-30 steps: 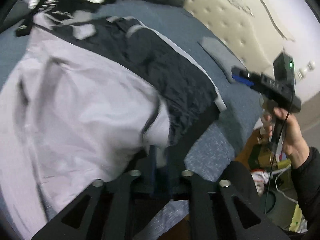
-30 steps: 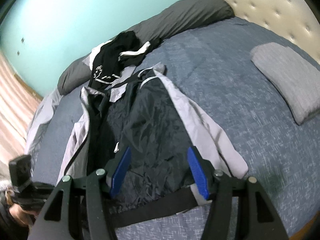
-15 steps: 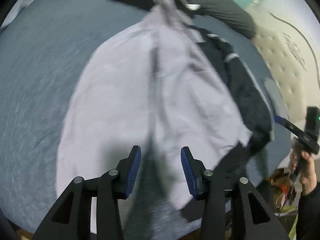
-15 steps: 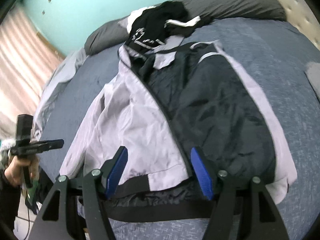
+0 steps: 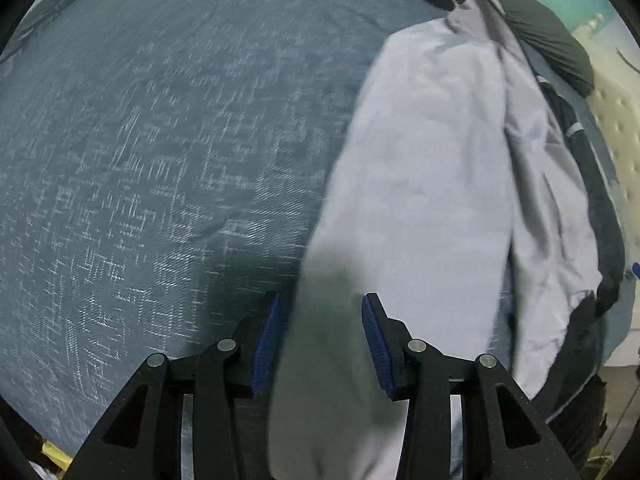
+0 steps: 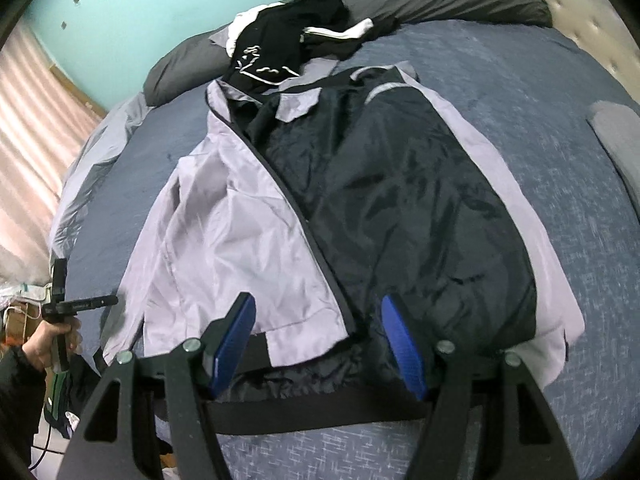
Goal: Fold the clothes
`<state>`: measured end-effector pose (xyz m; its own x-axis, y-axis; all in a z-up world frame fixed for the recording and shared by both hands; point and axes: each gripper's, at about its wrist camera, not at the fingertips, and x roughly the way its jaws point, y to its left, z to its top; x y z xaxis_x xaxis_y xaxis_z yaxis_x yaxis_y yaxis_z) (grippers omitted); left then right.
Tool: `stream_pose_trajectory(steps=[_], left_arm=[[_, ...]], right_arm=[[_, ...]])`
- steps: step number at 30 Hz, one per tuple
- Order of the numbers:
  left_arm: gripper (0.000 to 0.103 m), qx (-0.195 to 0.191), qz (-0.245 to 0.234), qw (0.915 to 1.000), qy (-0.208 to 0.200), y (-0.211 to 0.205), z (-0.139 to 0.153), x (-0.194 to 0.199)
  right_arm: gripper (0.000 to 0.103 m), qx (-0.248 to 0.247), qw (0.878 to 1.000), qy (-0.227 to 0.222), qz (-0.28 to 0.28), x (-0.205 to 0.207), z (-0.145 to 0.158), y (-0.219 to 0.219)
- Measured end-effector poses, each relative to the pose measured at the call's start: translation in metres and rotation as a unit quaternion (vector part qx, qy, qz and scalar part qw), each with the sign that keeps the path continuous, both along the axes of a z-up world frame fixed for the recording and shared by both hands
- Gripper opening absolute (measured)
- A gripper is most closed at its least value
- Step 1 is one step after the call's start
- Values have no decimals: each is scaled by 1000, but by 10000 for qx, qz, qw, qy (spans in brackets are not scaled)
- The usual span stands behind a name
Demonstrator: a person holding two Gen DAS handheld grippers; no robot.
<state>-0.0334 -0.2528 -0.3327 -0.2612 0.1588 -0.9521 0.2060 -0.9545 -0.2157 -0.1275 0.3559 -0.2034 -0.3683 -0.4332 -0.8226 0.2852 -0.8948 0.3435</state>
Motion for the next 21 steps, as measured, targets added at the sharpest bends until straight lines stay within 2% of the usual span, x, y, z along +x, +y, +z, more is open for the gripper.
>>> stream_pose_trajectory(steps=[5,6,7,8,11,15,18,21], left_arm=[[44,85,-193,9997,86,4,-5,4],[32,101,-257,9995,121,7,-4,5],[10,51,-322,9994,151,12,-2,5],[4,-27,-371,9991,222,15,2,5],[3,-266,-504,9972,476,20,18,5],[2,-526,-349,9946,821,2,52,0],[1,-702,-58,9929,963,-30,76,-7],[1,-820,66,9918,973,-52,85,-21]], right_arm=[[67,43,10000,-34,9,1,-5,-4],[67,51,10000,-37,14,1,-6,-5],[67,59,10000,-40,19,1,-7,-6],[67,67,10000,-43,24,1,-7,-7],[67,58,10000,-40,56,1,-7,-11],[67,31,9999,-8,106,3,-5,-15],[67,38,9998,23,189,5,-4,-17],[67,77,9998,45,205,6,-5,-18]])
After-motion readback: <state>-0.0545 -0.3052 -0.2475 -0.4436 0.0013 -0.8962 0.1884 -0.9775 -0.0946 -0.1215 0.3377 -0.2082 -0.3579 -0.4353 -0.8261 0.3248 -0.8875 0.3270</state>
